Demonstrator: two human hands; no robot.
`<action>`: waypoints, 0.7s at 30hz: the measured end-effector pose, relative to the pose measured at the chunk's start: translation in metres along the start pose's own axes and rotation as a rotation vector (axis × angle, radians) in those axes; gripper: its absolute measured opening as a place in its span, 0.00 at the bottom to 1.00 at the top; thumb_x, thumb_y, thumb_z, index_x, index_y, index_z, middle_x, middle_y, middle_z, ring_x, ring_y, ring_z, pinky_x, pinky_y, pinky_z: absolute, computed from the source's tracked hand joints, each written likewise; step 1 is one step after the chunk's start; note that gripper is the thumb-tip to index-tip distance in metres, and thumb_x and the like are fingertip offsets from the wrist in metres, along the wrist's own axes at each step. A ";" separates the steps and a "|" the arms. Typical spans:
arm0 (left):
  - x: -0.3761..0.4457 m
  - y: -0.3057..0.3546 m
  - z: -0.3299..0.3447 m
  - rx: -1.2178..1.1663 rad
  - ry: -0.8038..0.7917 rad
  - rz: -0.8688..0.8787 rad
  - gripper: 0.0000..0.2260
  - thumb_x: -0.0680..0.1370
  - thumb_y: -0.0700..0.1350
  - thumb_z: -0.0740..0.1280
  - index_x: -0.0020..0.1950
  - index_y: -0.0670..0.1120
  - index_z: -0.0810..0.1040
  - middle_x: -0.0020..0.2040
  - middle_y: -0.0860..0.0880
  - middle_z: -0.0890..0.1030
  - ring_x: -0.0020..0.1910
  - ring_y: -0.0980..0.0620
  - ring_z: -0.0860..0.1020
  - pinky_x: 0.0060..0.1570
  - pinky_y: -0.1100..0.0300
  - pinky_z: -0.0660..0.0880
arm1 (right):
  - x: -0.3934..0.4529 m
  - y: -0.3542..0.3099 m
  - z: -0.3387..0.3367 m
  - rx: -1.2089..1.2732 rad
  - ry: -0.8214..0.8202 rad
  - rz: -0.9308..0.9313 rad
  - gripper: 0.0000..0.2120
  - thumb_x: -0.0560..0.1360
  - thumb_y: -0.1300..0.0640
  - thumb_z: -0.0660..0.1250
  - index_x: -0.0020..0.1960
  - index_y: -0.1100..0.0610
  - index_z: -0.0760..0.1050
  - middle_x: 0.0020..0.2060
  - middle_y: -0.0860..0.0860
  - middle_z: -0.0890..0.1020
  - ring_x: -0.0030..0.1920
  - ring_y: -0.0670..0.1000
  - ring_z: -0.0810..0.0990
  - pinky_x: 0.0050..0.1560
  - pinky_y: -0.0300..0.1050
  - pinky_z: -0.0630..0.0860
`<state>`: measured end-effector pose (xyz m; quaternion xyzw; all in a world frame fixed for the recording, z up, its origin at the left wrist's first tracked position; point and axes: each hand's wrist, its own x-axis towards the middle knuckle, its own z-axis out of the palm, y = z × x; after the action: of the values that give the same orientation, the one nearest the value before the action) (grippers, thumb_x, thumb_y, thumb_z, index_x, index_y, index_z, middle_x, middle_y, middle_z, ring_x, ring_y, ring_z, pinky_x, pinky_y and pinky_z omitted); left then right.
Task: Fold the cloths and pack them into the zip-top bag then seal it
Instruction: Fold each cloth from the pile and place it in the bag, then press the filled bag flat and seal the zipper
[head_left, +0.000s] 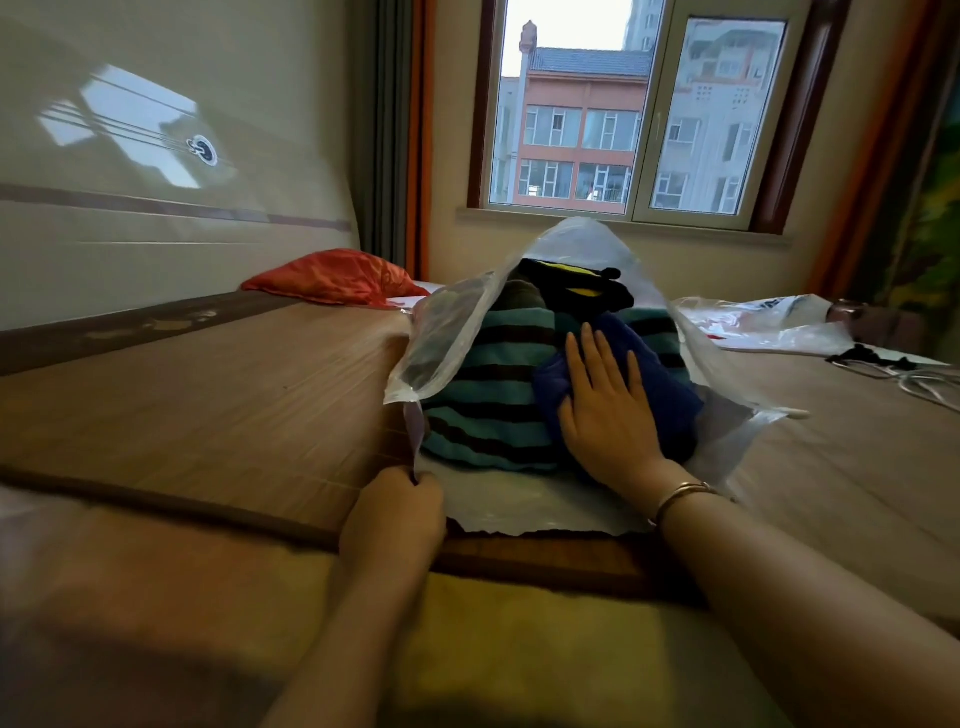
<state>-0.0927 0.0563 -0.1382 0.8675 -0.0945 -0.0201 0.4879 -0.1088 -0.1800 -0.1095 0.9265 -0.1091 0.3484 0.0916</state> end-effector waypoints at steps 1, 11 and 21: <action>0.001 0.000 0.000 0.001 -0.006 -0.006 0.11 0.79 0.46 0.56 0.45 0.43 0.75 0.41 0.44 0.81 0.34 0.49 0.74 0.33 0.58 0.66 | 0.001 0.000 0.005 0.022 -0.024 0.030 0.33 0.77 0.43 0.40 0.78 0.55 0.44 0.78 0.52 0.45 0.77 0.52 0.43 0.76 0.54 0.39; 0.005 -0.001 -0.005 0.075 -0.032 -0.007 0.09 0.78 0.47 0.59 0.45 0.46 0.77 0.36 0.48 0.82 0.37 0.50 0.78 0.34 0.58 0.67 | 0.036 -0.001 0.028 -0.017 -0.207 0.254 0.29 0.82 0.47 0.44 0.78 0.54 0.37 0.77 0.53 0.39 0.77 0.54 0.37 0.75 0.58 0.37; -0.018 0.050 -0.031 -0.557 -0.049 -0.028 0.26 0.72 0.61 0.68 0.59 0.46 0.66 0.54 0.47 0.75 0.50 0.48 0.76 0.47 0.51 0.76 | 0.000 -0.019 -0.098 0.137 0.569 -0.250 0.20 0.66 0.67 0.69 0.52 0.55 0.65 0.46 0.55 0.73 0.47 0.53 0.69 0.47 0.46 0.67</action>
<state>-0.1136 0.0601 -0.0805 0.7006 -0.0853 -0.0731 0.7047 -0.1648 -0.1377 -0.0387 0.8022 0.0593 0.5859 0.0981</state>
